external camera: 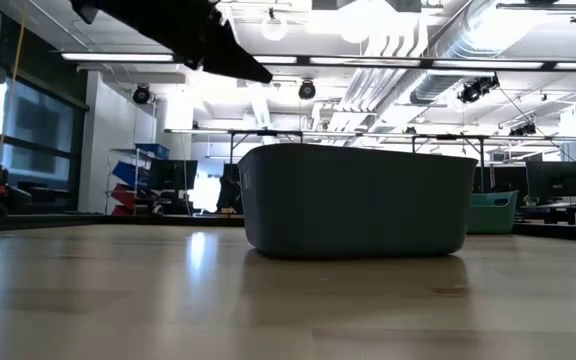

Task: Sort batteries
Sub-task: Put the black battery into the green bin

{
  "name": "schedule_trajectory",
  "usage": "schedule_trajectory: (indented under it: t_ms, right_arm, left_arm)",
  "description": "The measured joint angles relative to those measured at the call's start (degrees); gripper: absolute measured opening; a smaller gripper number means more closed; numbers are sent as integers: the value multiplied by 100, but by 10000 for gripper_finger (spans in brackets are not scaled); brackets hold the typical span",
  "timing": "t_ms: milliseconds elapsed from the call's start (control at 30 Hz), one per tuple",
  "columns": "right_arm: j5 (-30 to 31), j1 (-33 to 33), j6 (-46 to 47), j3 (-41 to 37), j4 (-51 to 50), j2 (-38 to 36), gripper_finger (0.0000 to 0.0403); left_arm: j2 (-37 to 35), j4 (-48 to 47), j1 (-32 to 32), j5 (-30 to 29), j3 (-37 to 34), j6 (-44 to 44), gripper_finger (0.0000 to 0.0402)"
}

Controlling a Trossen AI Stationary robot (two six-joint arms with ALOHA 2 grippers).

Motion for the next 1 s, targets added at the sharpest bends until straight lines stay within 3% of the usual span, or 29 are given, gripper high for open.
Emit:
schedule_trajectory:
  t_ms: [167,333,433,667,1000]
  right_arm:
    - [-261,217,1168,-384,-548,-128,167]
    - [-1458,72,1844,-1270,-407,-197,222]
    - [-1883,-110,1740,-1857,181,-304,238]
    - [-2049,-645,1254,-3197,2057,-834,231]
    - [-2273,-808,1053,-3570,2425,-949,189]
  left_arm:
    - [0,172,-22,0,-1,335,48]
    - [0,197,-20,57,-1,402,48]
    - [0,285,-14,206,-1,509,48]
    - [0,484,-16,442,-1,666,48]
    - [0,460,-16,442,-1,704,48]
